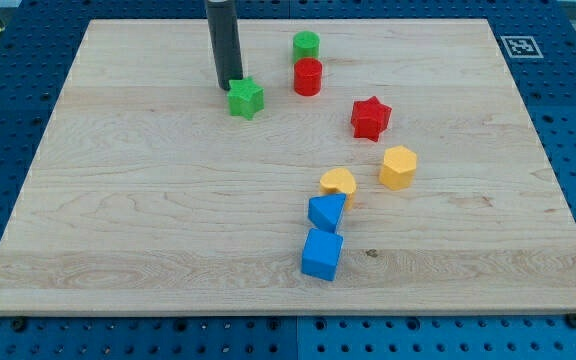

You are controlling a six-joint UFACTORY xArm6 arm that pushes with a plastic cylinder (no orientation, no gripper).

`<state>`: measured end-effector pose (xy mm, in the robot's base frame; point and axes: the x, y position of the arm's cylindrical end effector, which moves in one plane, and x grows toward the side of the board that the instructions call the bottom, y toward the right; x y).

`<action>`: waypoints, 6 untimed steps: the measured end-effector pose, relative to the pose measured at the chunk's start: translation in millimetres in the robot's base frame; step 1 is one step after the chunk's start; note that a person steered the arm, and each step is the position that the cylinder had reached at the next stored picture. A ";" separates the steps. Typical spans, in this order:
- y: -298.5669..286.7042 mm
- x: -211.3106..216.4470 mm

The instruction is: Push the green star to the center

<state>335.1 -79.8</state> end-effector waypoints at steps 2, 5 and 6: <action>29.2 19.2; 40.5 49.2; 66.3 49.4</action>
